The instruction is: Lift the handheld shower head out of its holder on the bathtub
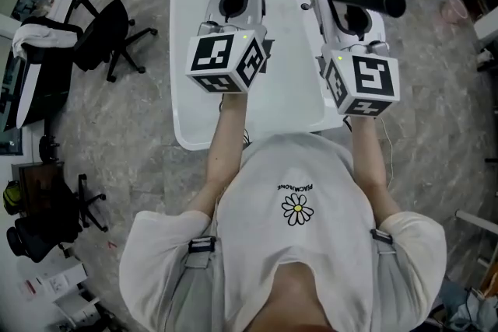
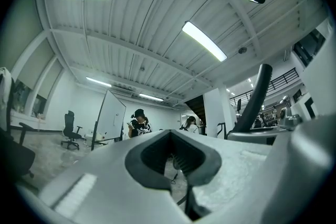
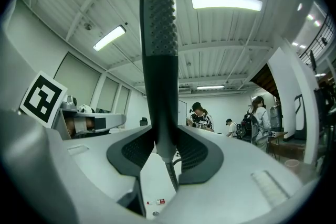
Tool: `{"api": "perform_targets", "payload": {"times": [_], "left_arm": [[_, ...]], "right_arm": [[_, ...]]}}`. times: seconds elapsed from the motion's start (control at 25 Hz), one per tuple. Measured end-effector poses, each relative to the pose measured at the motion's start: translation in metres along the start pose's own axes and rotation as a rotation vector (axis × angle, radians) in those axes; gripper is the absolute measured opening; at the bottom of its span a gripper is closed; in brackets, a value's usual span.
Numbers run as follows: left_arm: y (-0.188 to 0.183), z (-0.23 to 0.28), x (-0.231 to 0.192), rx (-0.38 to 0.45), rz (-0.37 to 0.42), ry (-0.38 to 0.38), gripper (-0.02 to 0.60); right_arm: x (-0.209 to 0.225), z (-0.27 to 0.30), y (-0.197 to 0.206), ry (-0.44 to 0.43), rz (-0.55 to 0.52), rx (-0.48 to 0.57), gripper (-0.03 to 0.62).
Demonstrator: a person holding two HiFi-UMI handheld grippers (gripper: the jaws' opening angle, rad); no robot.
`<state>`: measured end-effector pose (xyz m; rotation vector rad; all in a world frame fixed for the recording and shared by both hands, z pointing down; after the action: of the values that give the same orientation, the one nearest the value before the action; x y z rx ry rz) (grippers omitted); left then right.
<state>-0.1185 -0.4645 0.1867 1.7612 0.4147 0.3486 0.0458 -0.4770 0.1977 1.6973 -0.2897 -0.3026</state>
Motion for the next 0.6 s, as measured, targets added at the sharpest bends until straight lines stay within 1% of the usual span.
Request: {"api": "perform_targets", "payload": {"times": [0.6], "left_arm": [[0.000,-0.002,0.023,-0.017,0.008,0.026,0.000]], "right_arm": [[0.016,-0.016,0.003,0.024,0.024,-0.012,0.152]]}}
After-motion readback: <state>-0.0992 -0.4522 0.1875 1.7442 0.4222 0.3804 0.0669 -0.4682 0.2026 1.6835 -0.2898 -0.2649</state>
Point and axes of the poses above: the fingertips, and each gripper's own axes: z forward along the fingers, x to its right, y out of its underside, the point moved 5 cm from there along -z, backward along the fingers, and after that the axes turned 14 degrees about y, right-handed, at the moved point
